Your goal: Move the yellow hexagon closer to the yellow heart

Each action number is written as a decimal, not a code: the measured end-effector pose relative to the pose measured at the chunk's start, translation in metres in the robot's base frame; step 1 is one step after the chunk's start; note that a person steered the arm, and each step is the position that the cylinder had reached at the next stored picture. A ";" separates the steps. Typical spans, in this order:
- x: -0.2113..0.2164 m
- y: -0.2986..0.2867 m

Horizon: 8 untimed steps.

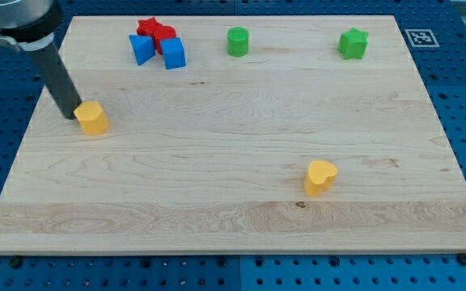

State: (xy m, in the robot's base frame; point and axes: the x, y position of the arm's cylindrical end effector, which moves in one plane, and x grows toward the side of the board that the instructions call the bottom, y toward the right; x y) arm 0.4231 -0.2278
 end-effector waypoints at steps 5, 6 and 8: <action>0.073 0.106; 0.080 0.137; 0.104 0.170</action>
State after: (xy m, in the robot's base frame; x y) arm 0.5269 -0.0581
